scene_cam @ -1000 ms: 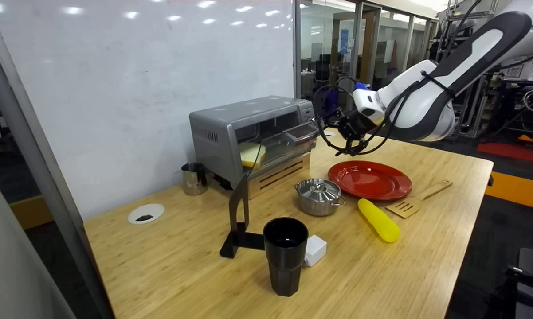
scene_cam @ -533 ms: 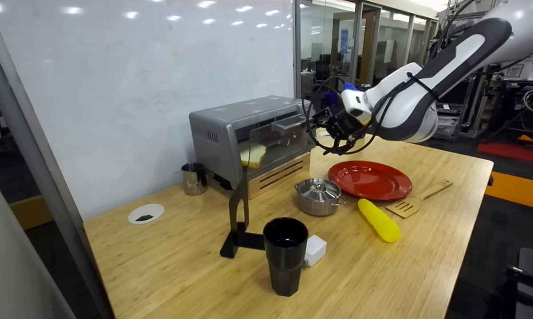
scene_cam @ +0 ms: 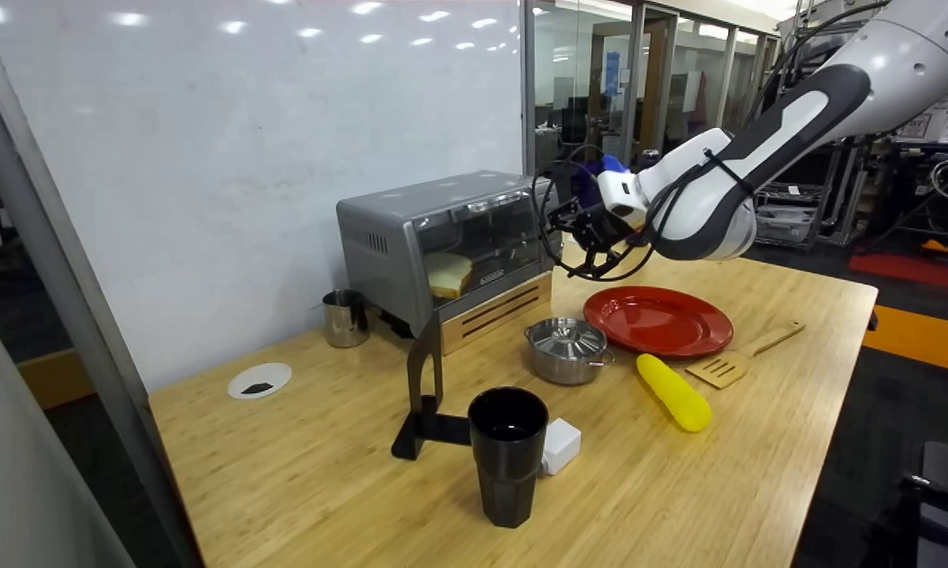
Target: Open the oven, use the spatula to put the slice of bread in the oven, the close the oven
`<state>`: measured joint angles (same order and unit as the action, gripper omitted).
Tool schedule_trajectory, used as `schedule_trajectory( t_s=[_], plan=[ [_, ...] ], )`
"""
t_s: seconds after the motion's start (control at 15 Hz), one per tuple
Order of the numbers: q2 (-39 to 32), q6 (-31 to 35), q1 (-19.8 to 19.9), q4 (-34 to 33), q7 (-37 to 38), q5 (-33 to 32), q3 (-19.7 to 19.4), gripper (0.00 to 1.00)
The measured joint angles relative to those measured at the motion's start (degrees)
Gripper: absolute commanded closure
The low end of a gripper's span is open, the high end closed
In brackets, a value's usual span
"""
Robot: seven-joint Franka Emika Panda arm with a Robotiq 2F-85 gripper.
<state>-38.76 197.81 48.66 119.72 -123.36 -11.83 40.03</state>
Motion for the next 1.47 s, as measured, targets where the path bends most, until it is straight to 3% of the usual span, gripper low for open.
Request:
schedule_trajectory(
  t_s=[0.33, 0.47, 0.6, 0.8, 1.07, 1.27, 1.47],
  plan=[
    [-3.63, 0.00, -1.03, -3.47, -1.77, -0.03, -0.72, 0.00],
    [-3.56, -0.01, -1.99, -3.12, 3.68, -4.58, -2.46, 0.00],
    [-2.12, -1.05, -2.29, 0.01, 6.05, -3.41, -2.70, 0.00],
    [4.77, -7.64, -0.98, 7.67, 10.83, -0.90, -0.63, 0.00],
    [16.38, -19.75, 5.92, 16.99, 18.15, 2.78, 9.01, 0.00],
    [23.07, -30.87, 14.88, 20.79, 19.60, 8.82, 20.85, 0.00],
    [28.07, -38.99, 24.44, 21.55, 19.55, 19.08, 32.89, 0.00]
  ],
)
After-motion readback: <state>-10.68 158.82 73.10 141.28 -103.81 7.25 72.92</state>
